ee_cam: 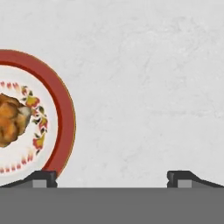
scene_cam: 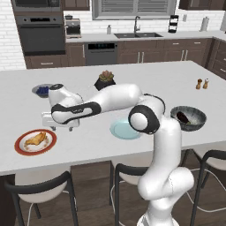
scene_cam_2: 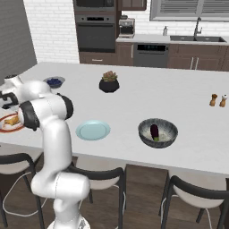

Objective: Pick the chicken drumstick and eggplant from their plates and place them in the bowl. Then put the bowl in the fridge.

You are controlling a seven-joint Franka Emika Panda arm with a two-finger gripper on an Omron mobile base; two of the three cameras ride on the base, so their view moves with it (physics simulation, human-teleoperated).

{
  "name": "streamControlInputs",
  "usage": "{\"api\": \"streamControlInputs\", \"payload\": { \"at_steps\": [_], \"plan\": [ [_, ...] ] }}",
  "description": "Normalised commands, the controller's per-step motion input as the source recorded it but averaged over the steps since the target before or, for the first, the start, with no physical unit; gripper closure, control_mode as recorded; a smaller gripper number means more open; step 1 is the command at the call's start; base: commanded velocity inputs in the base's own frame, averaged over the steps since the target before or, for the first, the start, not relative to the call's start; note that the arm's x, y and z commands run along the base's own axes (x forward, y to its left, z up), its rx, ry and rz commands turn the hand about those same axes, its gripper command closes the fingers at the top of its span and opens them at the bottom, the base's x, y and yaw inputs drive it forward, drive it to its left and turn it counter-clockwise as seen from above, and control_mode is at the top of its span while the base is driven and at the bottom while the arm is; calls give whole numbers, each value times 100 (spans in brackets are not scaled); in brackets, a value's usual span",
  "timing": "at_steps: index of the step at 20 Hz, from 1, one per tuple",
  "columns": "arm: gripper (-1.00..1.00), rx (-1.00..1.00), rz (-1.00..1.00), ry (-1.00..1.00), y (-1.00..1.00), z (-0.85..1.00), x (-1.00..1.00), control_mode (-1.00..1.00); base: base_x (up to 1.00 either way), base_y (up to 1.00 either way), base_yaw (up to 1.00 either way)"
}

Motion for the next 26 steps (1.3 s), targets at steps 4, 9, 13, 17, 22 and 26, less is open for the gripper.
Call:
{"api": "streamControlInputs", "payload": {
  "at_steps": [4, 9, 13, 17, 22, 26],
  "plan": [
    [-100, -2, -4, 0, 67, -4, 40, -100, 0, 0, 0],
    [-100, -1, -5, 0, 52, -23, 40, -100, 0, 0, 0],
    [-100, 0, -3, 1, 29, -35, 38, -100, 0, 0, 0],
    [-100, 2, -1, 3, 1, -42, 19, -100, 0, 0, 0],
    [-100, 8, 0, 3, 0, -29, 0, -100, 0, 0, 0],
    [-100, 13, 0, 1, -4, -29, 0, -100, 0, 0, 0]
  ]
}}
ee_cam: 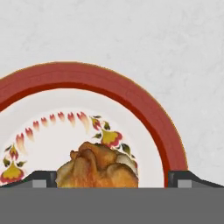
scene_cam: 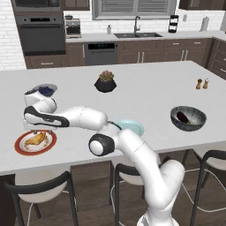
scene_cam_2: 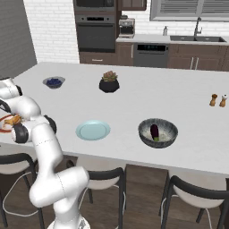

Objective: Pick the chicken drumstick and eggplant from their plates and place them in the bowl. Then put the bowl in the fridge.

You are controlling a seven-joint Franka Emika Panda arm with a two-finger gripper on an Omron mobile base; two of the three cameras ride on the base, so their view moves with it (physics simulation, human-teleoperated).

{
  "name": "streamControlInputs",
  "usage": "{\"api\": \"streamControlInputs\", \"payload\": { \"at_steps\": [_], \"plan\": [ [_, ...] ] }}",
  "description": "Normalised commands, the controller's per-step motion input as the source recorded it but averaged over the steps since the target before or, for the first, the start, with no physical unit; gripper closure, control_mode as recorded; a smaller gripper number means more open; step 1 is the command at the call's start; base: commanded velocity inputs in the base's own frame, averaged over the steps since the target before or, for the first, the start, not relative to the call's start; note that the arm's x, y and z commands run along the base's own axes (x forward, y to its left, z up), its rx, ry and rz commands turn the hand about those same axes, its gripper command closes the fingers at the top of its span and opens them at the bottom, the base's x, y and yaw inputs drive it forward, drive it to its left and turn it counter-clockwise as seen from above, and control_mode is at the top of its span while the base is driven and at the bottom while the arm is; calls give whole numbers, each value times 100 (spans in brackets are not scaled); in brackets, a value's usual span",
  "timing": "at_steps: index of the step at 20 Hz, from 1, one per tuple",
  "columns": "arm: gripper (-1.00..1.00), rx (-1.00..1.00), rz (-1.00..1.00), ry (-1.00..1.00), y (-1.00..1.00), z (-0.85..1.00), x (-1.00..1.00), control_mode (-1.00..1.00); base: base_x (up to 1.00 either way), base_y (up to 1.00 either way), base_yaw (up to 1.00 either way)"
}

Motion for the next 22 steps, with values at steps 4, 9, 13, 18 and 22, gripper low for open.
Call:
{"api": "streamControlInputs", "payload": {
  "at_steps": [4, 9, 13, 18, 22],
  "plan": [
    [-100, 13, 0, 0, -2, -46, 0, -100, 0, 0, 0],
    [-100, 10, -3, 0, -2, -52, -17, -100, 0, 0, 0],
    [100, 3, -8, -6, 0, -60, -18, -100, 0, 0, 0],
    [100, 0, -11, -12, -2, -29, -4, -100, 0, 0, 0],
    [100, 0, -11, -14, -22, -3, -9, -100, 0, 0, 0]
  ]
}}
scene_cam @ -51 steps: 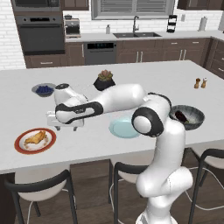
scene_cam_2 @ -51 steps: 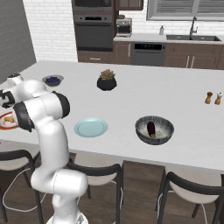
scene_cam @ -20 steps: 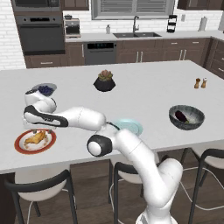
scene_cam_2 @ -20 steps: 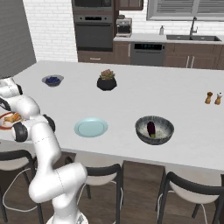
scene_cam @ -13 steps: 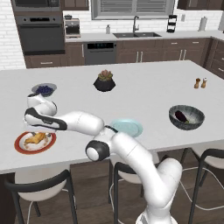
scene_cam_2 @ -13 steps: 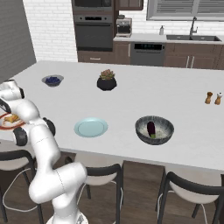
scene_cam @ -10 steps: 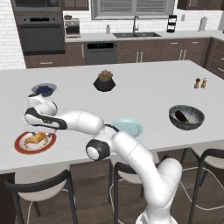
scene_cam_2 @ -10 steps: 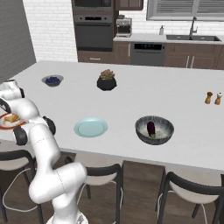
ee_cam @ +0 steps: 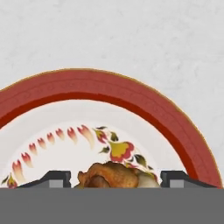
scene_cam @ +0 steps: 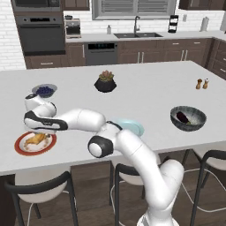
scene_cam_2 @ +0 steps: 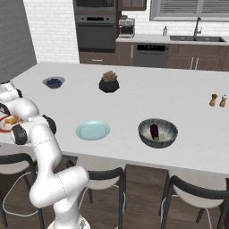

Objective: Pick the chicken drumstick and eggplant from their plates and place them in the bowl. Then put the bowl in the fridge.

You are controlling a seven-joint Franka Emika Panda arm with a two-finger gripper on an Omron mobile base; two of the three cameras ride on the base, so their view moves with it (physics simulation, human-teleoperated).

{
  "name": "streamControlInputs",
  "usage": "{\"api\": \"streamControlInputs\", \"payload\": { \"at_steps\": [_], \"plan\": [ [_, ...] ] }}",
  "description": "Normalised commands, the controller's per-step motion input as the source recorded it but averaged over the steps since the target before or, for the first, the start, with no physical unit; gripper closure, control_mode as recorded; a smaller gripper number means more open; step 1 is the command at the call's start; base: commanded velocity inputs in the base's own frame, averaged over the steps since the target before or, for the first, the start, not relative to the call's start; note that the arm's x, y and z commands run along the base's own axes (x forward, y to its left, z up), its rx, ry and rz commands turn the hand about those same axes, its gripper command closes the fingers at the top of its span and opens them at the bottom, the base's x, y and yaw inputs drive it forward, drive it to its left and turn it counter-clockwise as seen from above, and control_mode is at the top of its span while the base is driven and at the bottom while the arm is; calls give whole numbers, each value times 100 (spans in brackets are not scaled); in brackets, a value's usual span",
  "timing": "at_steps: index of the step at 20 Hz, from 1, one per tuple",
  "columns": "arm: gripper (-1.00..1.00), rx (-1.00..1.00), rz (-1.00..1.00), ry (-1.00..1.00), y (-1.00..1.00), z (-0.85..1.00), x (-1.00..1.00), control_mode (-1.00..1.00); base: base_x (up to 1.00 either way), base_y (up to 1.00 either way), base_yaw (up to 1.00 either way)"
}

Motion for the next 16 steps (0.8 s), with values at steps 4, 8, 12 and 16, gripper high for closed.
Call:
{"api": "streamControlInputs", "payload": {
  "at_steps": [4, 8, 12, 16],
  "plan": [
    [100, 1, -14, -4, -46, 30, 0, -100, 0, 0, 0],
    [100, 6, -9, 0, -89, 60, -1, -100, 0, 0, 0],
    [100, 8, -16, 0, -100, 55, 0, -100, 0, 0, 0],
    [100, 8, -22, 0, -100, 29, -18, -100, 0, 0, 0]
  ]
}}
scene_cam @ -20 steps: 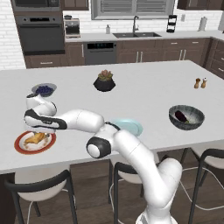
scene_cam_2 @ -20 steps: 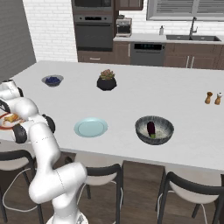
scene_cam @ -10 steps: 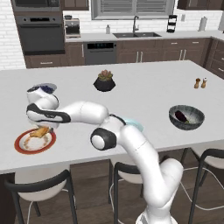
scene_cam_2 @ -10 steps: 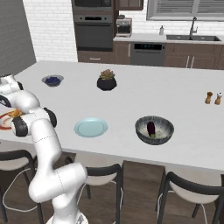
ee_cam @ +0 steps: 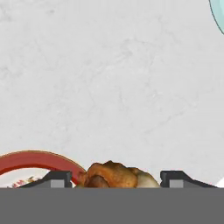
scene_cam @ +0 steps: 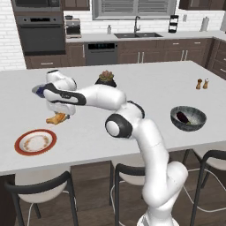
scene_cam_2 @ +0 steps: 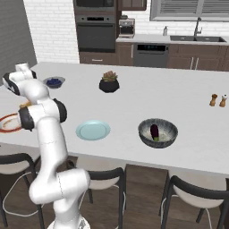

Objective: Pick the chicken drumstick and eggplant from their plates and place them in the bowl. Then put the bowl in the fridge.

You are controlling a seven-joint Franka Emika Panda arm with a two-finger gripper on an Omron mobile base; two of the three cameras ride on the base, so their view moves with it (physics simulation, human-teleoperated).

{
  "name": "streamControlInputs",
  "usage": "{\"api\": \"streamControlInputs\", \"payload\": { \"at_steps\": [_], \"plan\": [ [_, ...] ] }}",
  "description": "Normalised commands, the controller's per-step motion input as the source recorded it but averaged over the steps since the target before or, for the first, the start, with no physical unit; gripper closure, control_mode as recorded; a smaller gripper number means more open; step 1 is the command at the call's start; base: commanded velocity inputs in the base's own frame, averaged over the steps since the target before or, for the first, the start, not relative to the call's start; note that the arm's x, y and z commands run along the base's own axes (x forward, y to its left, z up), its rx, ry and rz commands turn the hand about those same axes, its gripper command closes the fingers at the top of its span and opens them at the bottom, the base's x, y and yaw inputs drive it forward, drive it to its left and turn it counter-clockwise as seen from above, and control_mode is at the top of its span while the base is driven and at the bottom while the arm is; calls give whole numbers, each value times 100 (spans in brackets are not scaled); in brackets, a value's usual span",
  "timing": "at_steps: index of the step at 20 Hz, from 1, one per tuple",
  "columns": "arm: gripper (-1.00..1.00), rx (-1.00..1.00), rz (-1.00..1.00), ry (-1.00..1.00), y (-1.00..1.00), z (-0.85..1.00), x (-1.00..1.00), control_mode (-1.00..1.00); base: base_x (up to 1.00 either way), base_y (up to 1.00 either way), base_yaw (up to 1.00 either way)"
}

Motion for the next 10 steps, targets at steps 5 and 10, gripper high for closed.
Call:
{"api": "streamControlInputs", "payload": {
  "at_steps": [5, 10],
  "plan": [
    [100, 6, -20, 0, -100, 2, -77, -100, 0, 0, 0],
    [100, 2, -20, -2, -100, 1, -90, -100, 0, 0, 0]
  ]
}}
